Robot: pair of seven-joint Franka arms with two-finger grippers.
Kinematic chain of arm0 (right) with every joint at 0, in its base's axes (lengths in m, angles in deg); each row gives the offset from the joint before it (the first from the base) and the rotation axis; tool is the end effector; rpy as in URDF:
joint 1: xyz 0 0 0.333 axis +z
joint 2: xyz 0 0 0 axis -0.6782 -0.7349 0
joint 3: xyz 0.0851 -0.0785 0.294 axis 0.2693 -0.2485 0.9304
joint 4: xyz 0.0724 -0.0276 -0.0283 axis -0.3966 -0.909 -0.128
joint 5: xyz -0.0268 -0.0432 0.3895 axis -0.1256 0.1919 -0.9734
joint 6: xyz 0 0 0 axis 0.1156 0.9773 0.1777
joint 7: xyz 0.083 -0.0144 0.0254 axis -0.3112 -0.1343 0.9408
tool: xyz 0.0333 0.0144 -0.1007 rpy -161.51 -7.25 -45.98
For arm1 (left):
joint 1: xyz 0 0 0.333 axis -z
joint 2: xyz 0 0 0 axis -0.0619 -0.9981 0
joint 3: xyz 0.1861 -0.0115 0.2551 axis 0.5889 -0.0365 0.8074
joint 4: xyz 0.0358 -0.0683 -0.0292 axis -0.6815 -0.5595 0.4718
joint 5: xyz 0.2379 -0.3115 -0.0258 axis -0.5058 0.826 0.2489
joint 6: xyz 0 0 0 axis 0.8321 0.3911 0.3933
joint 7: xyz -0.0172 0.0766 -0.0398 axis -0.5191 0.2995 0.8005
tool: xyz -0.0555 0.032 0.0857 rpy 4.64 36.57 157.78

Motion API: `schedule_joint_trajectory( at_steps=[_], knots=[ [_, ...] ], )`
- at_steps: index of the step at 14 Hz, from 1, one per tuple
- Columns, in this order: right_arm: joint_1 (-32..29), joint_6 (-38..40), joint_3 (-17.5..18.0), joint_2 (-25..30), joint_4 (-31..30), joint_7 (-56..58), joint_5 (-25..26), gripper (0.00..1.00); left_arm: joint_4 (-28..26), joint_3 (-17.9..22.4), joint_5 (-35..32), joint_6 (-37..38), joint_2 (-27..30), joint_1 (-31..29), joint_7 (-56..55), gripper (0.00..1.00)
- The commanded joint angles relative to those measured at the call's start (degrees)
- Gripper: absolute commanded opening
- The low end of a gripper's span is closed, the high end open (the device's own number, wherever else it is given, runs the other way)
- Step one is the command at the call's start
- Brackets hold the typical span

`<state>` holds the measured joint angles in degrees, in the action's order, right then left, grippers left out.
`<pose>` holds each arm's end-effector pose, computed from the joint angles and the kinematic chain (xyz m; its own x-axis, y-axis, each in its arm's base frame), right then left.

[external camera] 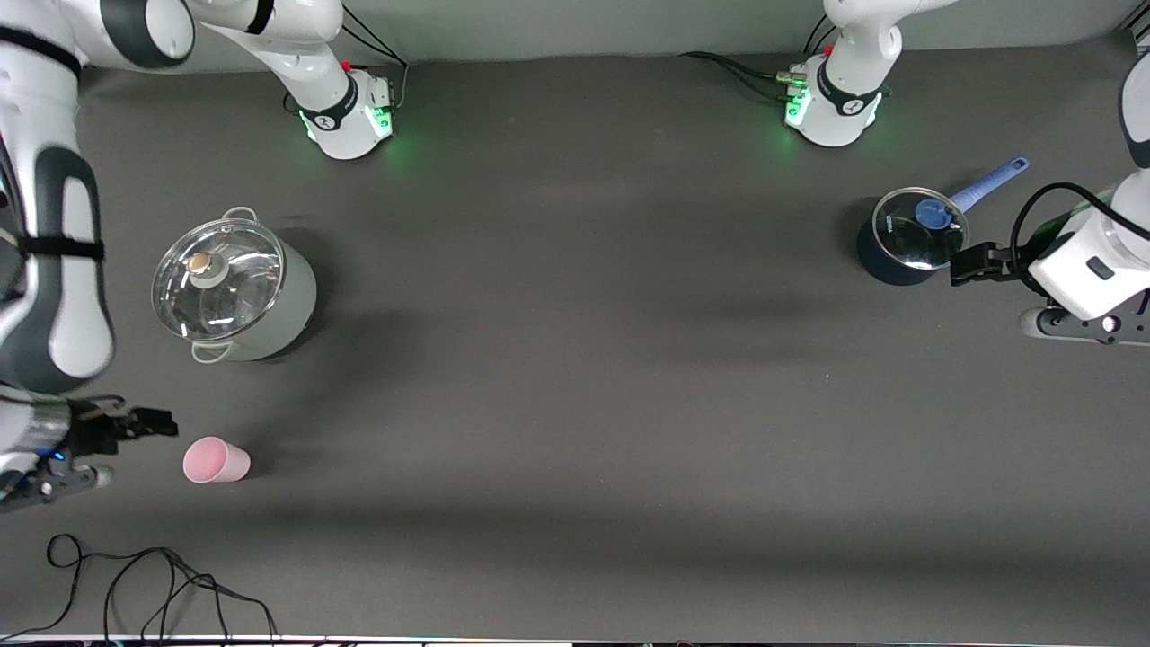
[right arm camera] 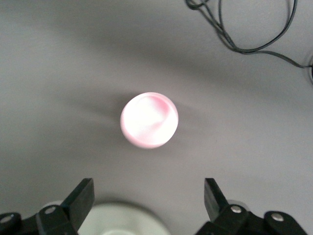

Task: Transfer pink cup from left to right arm
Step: 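Open the right gripper and lift it off the cup while the left gripper returns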

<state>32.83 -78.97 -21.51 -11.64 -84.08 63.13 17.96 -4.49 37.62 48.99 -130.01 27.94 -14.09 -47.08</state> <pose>0.7010 -0.1341 0.4000 0.9584 0.2774 -0.0676 0.2779 -0.9606 -0.0024 0.5827 -0.0317 0.5618 0.9813 -0.0853 -0.1725 -0.0922 -0.9952 -0.0329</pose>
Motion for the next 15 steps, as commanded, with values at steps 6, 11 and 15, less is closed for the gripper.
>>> schedule_joint_trajectory(
  at_steps=[6,11,15],
  knots=[
    [5.0,9.3,-0.4,18.0,-9.8,-8.8,1.3,1.0,-14.1,11.3,0.4,-12.5,10.2,10.9,1.3,1.0],
    [7.4,3.2,-0.4,28.8,-21.5,-20.7,1.4,1.0,-11.1,11.2,0.5,-11.4,6.9,10.7,1.4,1.0],
    [7.6,3.1,-0.4,32.0,-23.4,-31.1,1.2,1.0,-11.0,11.2,0.6,-11.6,6.7,10.7,1.4,1.0]
  ],
)
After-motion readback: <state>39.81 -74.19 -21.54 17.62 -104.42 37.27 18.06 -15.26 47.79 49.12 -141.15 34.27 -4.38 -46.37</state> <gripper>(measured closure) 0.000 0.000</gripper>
